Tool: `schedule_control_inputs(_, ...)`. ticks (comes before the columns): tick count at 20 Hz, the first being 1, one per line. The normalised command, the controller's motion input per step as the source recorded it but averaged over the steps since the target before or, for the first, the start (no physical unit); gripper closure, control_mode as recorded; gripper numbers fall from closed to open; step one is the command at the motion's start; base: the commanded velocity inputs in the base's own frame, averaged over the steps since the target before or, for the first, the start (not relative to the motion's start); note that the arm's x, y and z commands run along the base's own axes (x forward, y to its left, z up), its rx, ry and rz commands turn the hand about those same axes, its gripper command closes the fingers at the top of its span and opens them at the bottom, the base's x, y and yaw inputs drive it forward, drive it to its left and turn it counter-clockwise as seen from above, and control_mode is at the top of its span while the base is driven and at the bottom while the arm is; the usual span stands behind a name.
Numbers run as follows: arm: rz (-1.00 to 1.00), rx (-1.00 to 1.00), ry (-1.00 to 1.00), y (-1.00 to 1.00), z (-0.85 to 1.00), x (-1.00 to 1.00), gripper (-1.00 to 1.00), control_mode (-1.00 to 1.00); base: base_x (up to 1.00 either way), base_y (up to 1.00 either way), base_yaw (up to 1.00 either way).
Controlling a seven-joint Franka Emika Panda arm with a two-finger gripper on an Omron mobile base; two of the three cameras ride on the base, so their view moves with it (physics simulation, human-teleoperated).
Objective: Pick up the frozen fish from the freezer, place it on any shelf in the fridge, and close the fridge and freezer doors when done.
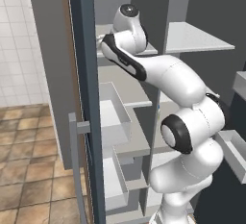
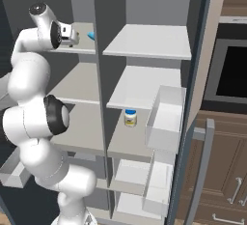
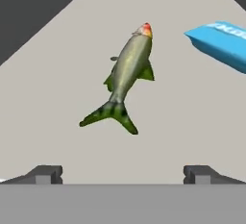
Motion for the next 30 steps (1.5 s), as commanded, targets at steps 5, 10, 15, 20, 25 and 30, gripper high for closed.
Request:
schedule_control_inputs(5,-0.01,0.00,0.00,0.07,-0.10,0.36,-1.00,-1.00,0.00,0.00,0.00)
schedule_control_inputs(10,-0.04,0.00,0.00,0.26,0.00,0.29,-1.00,-1.00,0.00,0.00,0.00)
schedule_control_inputs(15,-0.02,0.00,0.00,0.17,-0.03,0.32,-1.00,-1.00,0.00,0.00,0.00)
schedule_control_inputs(20,-0.02,0.00,0.00,0.00,-0.15,0.30,-1.00,-1.00,0.00,0.00,0.00)
schedule_control_inputs(25,-0.03,0.00,0.00,0.00,-0.13,0.38,-1.00,-1.00,0.00,0.00,0.00)
schedule_control_inputs(30,-0.03,0.00,0.00,0.00,-0.21,0.36,-1.00,-1.00,0.00,0.00,0.00)
